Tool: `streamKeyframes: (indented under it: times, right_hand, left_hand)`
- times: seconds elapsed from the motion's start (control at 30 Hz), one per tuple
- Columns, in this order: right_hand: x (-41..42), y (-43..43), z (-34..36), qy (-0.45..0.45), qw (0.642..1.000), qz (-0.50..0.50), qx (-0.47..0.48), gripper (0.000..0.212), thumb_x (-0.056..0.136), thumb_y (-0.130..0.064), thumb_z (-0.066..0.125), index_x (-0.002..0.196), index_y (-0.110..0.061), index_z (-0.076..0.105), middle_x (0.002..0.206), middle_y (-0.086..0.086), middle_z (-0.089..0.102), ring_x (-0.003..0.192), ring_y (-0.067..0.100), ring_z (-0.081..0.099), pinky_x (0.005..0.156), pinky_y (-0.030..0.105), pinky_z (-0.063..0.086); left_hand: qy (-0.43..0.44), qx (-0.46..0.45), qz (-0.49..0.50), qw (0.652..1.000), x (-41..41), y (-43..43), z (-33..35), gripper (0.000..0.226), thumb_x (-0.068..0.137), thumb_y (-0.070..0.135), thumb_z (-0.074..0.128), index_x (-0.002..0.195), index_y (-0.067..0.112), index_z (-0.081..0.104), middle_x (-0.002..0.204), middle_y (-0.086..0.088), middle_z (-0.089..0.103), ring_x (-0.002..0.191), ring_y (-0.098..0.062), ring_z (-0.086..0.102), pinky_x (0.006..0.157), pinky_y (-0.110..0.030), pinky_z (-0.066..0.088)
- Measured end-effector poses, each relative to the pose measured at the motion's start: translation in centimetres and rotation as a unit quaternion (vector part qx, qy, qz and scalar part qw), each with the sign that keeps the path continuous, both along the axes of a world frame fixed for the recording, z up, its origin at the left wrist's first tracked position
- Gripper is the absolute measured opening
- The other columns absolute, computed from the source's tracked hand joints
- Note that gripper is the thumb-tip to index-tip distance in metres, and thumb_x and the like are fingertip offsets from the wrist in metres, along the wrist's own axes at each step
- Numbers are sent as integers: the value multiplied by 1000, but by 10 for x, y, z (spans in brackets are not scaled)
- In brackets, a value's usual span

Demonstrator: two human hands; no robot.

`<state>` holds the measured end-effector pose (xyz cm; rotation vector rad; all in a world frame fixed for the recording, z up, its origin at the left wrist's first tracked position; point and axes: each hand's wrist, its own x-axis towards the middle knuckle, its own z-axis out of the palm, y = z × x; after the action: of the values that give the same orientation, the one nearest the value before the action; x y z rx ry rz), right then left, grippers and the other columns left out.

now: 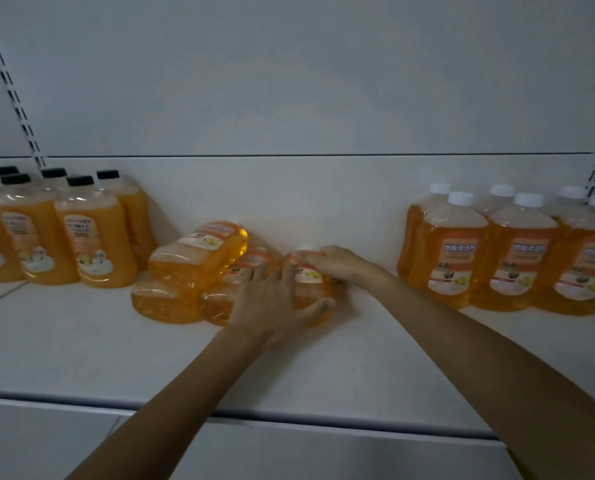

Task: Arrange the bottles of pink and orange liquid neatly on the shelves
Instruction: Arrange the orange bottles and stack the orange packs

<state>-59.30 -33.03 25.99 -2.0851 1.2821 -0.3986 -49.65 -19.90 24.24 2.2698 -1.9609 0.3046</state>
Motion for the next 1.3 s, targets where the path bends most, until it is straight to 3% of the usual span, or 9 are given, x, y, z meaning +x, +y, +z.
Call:
streamKeyframes:
  times: [0.2, 0.27, 0.4, 0.57, 0.7, 0.87, 1.0, 1.17, 1.3]
  right_hand:
    - [12, -3, 0, -42, 999, -33, 3, 43, 81, -52, 62, 92, -10, 60, 85, 3, 62, 77, 18, 59, 54, 26, 41]
    - [8, -4, 0, -80, 996, -26, 2, 41, 81, -46, 65, 101, -11, 58, 94, 1, 61, 89, 19, 60, 63, 26, 44]
    - [-8, 3, 14, -180, 983, -27, 0, 86, 78, -34, 74, 146, -11, 27, 142, 6, 42, 121, 21, 50, 88, 26, 43]
    - [-32, 28, 50, -161, 975, 43, -146, 80, 67, -34, 83, 135, -22, 44, 119, -2, 56, 106, 15, 58, 79, 20, 50]
    - [-54, 48, 59, -110, 962, 25, -248, 73, 68, -34, 83, 128, -22, 44, 116, -2, 52, 101, 13, 53, 71, 13, 45]
    - [-84, 59, 63, -64, 962, 11, -265, 73, 69, -30, 82, 127, -24, 38, 113, -4, 50, 97, 12, 54, 62, 11, 42]
    - [-93, 61, 71, 20, 960, 26, -277, 89, 69, -29, 82, 142, -26, 30, 127, 1, 47, 110, 17, 47, 79, 23, 44]
    - [-89, 48, 69, 56, 946, 16, -318, 89, 69, -30, 82, 141, -24, 31, 129, 3, 42, 117, 17, 38, 84, 26, 37]
    - [-82, 26, 64, 86, 932, -10, -351, 86, 72, -24, 81, 141, -20, 30, 134, 7, 37, 122, 22, 39, 85, 27, 40]
  left_hand:
    - [4, -9, -3, 1000, 1, -1, 0, 104, 73, 84, 11, 149, 12, 16, 152, -9, 30, 143, -26, 19, 115, -40, 12]
    - [21, -35, -13, 999, -2, -1, 0, 104, 73, 83, 19, 148, 11, 16, 150, -11, 32, 140, -26, 24, 114, -37, 15]
    - [166, -113, -71, 977, -5, 4, -4, 115, 68, 69, 63, 149, 15, 3, 144, -11, 28, 132, -26, 31, 109, -37, 28]
    - [306, -121, -109, 938, -25, 3, -12, 141, 58, 49, 83, 145, 15, -23, 152, -8, 3, 139, -24, 17, 110, -33, 27]
    - [342, -133, -173, 914, -36, -3, -20, 136, 64, 37, 83, 140, 22, -28, 150, -6, 12, 134, -18, 27, 101, -22, 29]
    - [401, -128, -265, 868, -34, -16, -28, 126, 63, 37, 81, 147, 29, -12, 146, -2, 29, 131, -16, 37, 106, -34, 39]
    - [382, -124, -301, 865, -42, -20, -29, 118, 71, 23, 80, 142, 34, -14, 135, 11, 39, 117, -2, 46, 94, -16, 42]
    - [280, -85, -220, 931, -38, -19, -37, 104, 82, 40, 63, 143, 38, -21, 138, -7, 41, 119, -23, 47, 98, -42, 45]
    - [116, 3, -188, 975, -40, -11, -29, 51, 94, 46, 41, 135, 17, 39, 132, -8, 48, 116, -25, 45, 96, -35, 38]
